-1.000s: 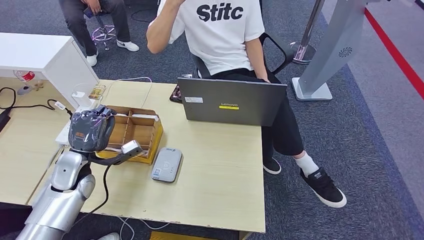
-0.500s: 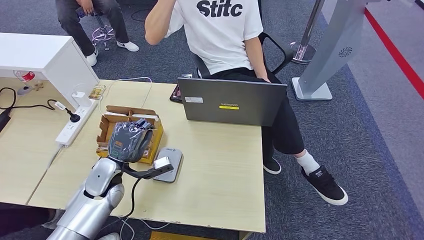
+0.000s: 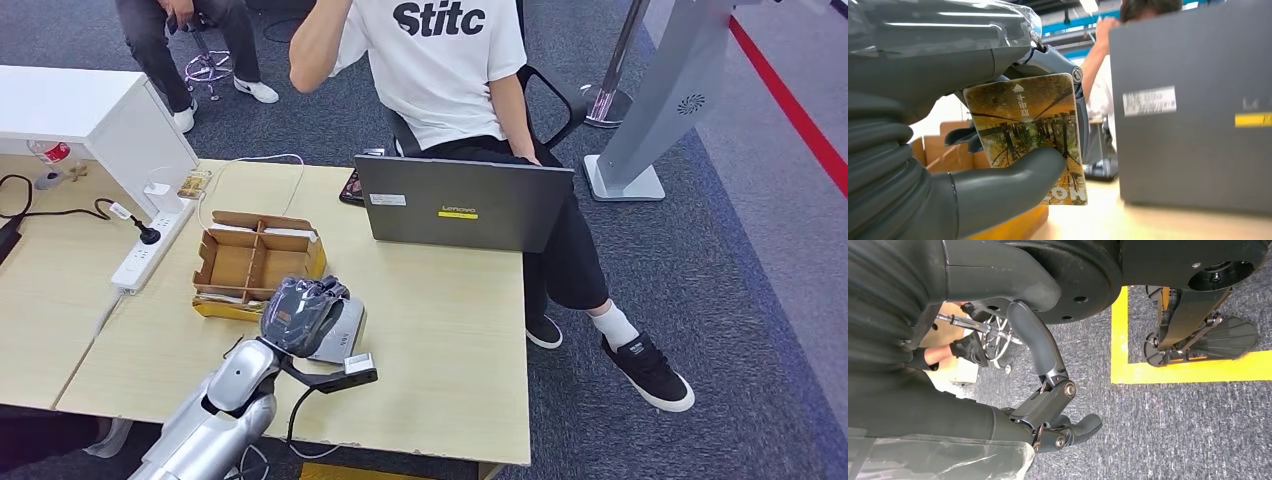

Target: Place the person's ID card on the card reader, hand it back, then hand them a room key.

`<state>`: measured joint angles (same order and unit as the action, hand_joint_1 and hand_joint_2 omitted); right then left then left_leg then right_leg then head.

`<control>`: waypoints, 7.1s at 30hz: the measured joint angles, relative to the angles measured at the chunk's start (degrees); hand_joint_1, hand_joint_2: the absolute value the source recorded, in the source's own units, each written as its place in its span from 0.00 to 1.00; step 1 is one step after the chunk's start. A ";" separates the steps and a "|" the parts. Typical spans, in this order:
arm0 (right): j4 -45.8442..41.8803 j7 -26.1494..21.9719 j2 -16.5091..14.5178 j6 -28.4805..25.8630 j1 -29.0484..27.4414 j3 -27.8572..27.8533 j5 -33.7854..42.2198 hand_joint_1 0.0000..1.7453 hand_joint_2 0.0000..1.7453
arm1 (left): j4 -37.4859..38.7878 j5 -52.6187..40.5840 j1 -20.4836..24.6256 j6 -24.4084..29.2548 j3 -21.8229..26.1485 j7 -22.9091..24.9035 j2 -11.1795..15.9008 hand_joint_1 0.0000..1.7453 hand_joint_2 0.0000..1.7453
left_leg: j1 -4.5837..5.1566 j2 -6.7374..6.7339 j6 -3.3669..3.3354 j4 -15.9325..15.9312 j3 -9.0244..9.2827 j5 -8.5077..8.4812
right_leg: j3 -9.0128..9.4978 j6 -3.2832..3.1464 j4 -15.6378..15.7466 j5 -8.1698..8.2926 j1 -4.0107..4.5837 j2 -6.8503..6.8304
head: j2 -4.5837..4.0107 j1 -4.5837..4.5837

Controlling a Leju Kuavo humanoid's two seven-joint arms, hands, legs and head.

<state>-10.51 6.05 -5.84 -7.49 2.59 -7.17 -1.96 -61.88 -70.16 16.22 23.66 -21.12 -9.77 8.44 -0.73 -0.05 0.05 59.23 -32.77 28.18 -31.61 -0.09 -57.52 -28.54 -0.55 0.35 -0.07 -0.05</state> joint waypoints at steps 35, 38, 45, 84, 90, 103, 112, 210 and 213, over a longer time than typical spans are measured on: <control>0.21 -0.39 0.00 -0.59 -0.12 0.15 -2.83 0.00 1.00 | 0.95 5.37 3.19 12.76 5.52 -1.36 0.37 1.00 1.00 | -0.01 0.02 0.02 0.00 0.01 -0.09 | 0.02 -0.06 -0.02 0.04 0.01 -0.02 | 0.00 -0.01; 0.23 -0.45 0.00 -0.57 -0.11 0.16 -2.97 0.00 1.00 | -0.11 5.98 4.99 12.18 6.70 -1.33 0.66 1.00 1.00 | -0.01 0.02 0.03 0.00 0.00 -0.11 | 0.02 -0.06 -0.03 0.05 0.01 -0.03 | 0.00 -0.01; 0.26 -1.99 0.00 -0.64 -0.15 0.31 -3.57 0.00 1.00 | -2.12 8.07 8.32 9.84 9.26 -1.53 2.77 1.00 1.00 | -0.02 0.00 0.05 0.00 0.00 -0.12 | 0.01 -0.07 -0.05 0.06 0.02 0.00 | 0.00 -0.01; 0.28 -2.46 -0.17 -1.37 -0.39 -1.58 -2.36 0.00 1.00 | -18.21 7.43 -10.97 -8.77 4.32 -2.05 7.15 0.00 1.00 | -0.04 0.01 0.08 -0.04 -0.01 -0.13 | -0.05 -0.10 -0.10 0.04 0.02 -0.01 | 0.00 -0.01; 0.28 -1.97 -0.17 -1.39 -0.39 -1.61 -2.61 0.00 1.00 | -17.02 -0.11 -11.15 -6.75 4.35 3.12 10.93 0.00 1.00 | -0.02 0.01 0.09 -0.05 -0.03 -0.13 | -0.05 -0.10 -0.12 0.04 0.02 -0.02 | 0.00 -0.01; 0.28 -1.42 -0.17 -1.37 -0.37 -1.62 -3.59 0.00 1.00 | -6.26 -5.79 -8.44 -4.53 6.35 6.53 13.18 0.00 1.00 | -0.02 0.01 0.09 -0.04 -0.02 -0.14 | -0.05 -0.10 -0.12 0.04 0.01 -0.02 | 0.00 -0.01; 0.28 -1.16 -0.17 -1.41 -0.33 -1.64 -4.61 0.00 1.00 | 0.31 -8.31 -5.04 3.48 8.88 8.39 12.58 0.00 1.00 | -0.02 0.02 0.09 -0.04 -0.02 -0.14 | -0.05 -0.10 -0.12 0.04 0.01 -0.03 | 0.00 -0.01; 0.28 -0.45 -0.47 -0.38 -0.16 -4.41 -8.83 0.00 1.00 | 0.12 -0.06 11.91 10.76 15.44 3.60 7.02 0.00 1.00 | -0.02 0.05 0.12 -0.02 -0.06 -0.24 | -0.07 -0.14 -0.14 0.10 0.01 -0.08 | 0.00 -0.01; 0.28 -0.32 -0.48 -0.40 -0.15 -4.41 -8.72 0.00 1.00 | -0.05 1.41 11.24 11.63 15.67 3.20 6.99 0.00 1.00 | -0.01 0.05 0.12 -0.03 -0.07 -0.24 | -0.07 -0.14 -0.14 0.09 0.01 -0.07 | 0.00 -0.01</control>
<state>-10.23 5.74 -6.32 -7.89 2.44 -11.58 -10.68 -61.93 -68.75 27.47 35.29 -5.46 -6.57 15.43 -0.75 -0.01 0.16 59.20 -32.84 27.94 -31.67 -0.23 -57.67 -28.45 -0.53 0.29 -0.07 -0.06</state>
